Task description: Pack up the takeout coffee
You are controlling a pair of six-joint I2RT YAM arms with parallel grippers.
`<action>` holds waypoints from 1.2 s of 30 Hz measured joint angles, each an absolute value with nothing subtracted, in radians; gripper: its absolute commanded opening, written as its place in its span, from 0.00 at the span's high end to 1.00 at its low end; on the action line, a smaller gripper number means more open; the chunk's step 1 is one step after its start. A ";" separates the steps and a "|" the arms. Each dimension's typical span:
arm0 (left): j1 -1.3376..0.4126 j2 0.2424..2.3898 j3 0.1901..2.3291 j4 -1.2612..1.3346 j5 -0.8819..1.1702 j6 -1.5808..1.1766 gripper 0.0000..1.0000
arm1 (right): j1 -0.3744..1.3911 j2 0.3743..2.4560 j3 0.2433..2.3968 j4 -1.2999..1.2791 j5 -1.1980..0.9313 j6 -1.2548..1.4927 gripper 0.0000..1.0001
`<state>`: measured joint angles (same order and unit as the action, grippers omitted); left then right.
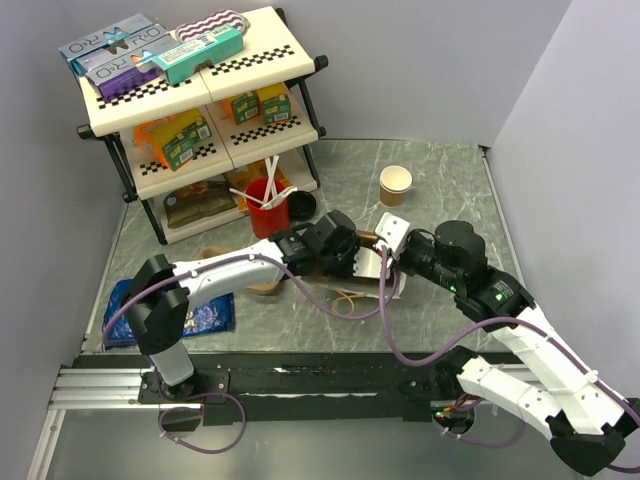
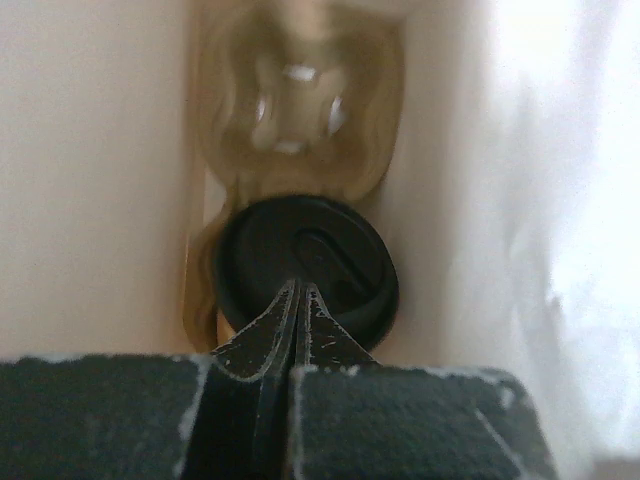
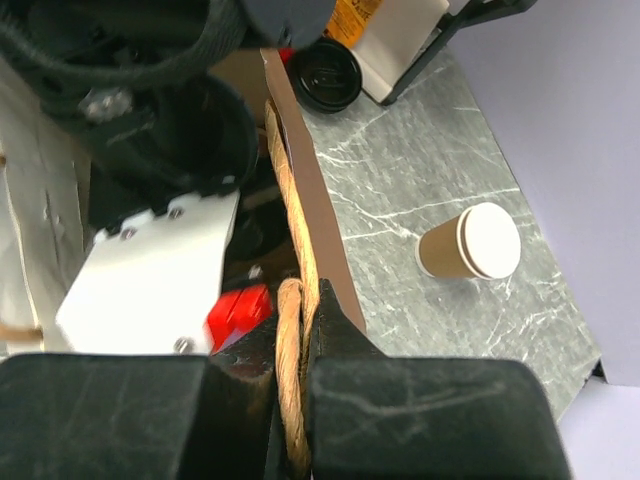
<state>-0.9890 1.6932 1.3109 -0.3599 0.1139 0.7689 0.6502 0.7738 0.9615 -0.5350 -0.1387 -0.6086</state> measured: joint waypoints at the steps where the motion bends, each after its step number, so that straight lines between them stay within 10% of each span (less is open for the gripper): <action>1: -0.983 1.693 1.312 -0.364 0.105 0.768 0.99 | 0.650 0.774 0.962 -0.535 -0.136 -0.611 1.00; 36: -0.859 1.688 1.341 -0.368 -0.072 0.657 0.99 | 0.649 0.788 0.962 -0.516 -0.097 -0.623 1.00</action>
<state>-0.8593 1.6878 1.3415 -0.3676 -0.0719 0.6567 0.6491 0.7876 0.9619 -0.5156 -0.0971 -0.6228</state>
